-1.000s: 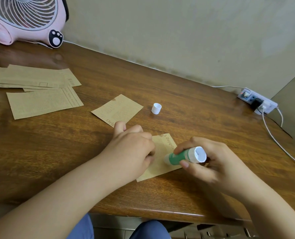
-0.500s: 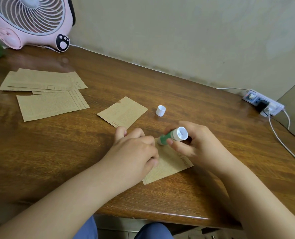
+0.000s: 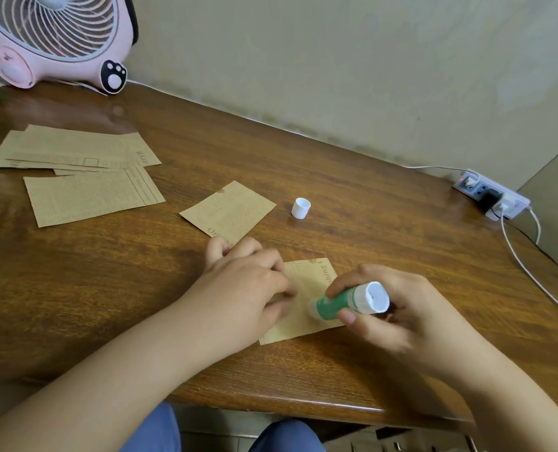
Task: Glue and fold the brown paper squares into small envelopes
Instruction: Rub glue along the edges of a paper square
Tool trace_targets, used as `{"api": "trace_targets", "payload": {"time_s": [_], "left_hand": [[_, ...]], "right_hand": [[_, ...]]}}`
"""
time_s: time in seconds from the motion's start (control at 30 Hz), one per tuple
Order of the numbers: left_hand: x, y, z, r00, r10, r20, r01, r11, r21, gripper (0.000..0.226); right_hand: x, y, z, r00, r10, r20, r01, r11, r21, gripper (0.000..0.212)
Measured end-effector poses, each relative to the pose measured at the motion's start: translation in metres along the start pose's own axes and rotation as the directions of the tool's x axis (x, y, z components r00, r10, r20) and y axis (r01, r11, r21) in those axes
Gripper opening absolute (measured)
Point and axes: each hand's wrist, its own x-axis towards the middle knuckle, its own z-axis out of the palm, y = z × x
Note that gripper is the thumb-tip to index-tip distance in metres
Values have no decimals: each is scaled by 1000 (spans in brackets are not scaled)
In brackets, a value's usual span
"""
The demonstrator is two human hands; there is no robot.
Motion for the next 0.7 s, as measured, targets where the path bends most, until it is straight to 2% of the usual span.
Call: {"api": "trace_targets", "payload": {"time_s": [0.07,0.17,0.27,0.4,0.47,0.57,0.7], "left_hand": [[-2,-1,0,999,-12,-37,11,999,-42,28],[-3,-2,-2,998,-38,-53,35,998,-50,33],[-4,-3,-3,999,-32,-42,31,999,-17,25],[-6,-1,0,997,-46,-68,43,998,-43,24],[-5,-4,2,997,-48,-57,46,998,-49,30],[-5,-4,1,998,-61,-33,59,997,-53,34],[-7,-3,1,997,-74,-14,73,995,-70,43]], "right_hand": [[5,1,5,1000,10,23,-10,1000,14,15],[19,6,10,1000,7,-17,-7,1000,-2,18],[36,10,15,997,32,-63,-33,999,-9,16],[44,15,15,993,75,-86,-78,997,-27,19],[37,16,9,985,102,-138,-106,994,-21,25],[24,14,0,971,120,-209,-125,992,-9,22],[13,6,1,987,66,-147,-70,997,-22,17]]}}
